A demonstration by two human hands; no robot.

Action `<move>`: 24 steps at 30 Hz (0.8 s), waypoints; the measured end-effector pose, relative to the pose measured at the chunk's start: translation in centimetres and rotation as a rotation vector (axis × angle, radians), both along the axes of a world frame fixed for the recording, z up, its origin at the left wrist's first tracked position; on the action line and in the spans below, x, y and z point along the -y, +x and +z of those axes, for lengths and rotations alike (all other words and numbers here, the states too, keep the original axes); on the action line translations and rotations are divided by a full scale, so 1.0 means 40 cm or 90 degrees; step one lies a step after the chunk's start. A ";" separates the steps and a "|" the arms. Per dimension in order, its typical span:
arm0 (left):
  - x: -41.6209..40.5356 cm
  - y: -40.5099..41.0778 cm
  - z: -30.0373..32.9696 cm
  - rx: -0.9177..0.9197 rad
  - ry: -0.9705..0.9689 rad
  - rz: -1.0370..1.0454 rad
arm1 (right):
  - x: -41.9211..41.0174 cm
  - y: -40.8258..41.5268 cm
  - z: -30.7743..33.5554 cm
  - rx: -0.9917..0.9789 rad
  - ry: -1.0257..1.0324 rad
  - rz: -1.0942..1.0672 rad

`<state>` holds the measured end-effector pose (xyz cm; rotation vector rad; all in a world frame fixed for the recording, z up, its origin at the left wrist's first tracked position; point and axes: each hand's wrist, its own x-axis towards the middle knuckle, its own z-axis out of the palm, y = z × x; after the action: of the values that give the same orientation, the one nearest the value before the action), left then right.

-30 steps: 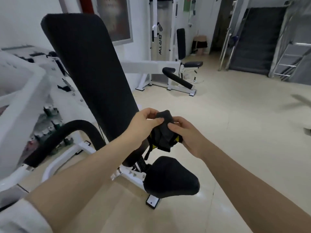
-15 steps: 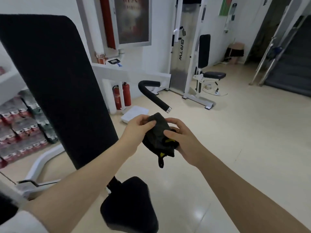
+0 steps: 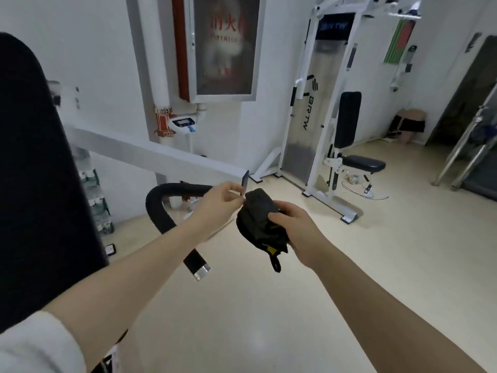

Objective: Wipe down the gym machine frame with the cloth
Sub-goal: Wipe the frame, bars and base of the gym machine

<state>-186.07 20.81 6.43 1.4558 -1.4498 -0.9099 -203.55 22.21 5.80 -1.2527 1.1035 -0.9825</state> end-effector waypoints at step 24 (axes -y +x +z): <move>0.397 -0.016 -0.055 0.187 0.218 0.457 | 0.828 0.274 -0.031 -0.253 -0.630 0.856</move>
<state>-186.71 4.92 4.22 2.2339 -0.8535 -0.5089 -192.57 -10.90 4.55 -2.5093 -0.2434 -0.1292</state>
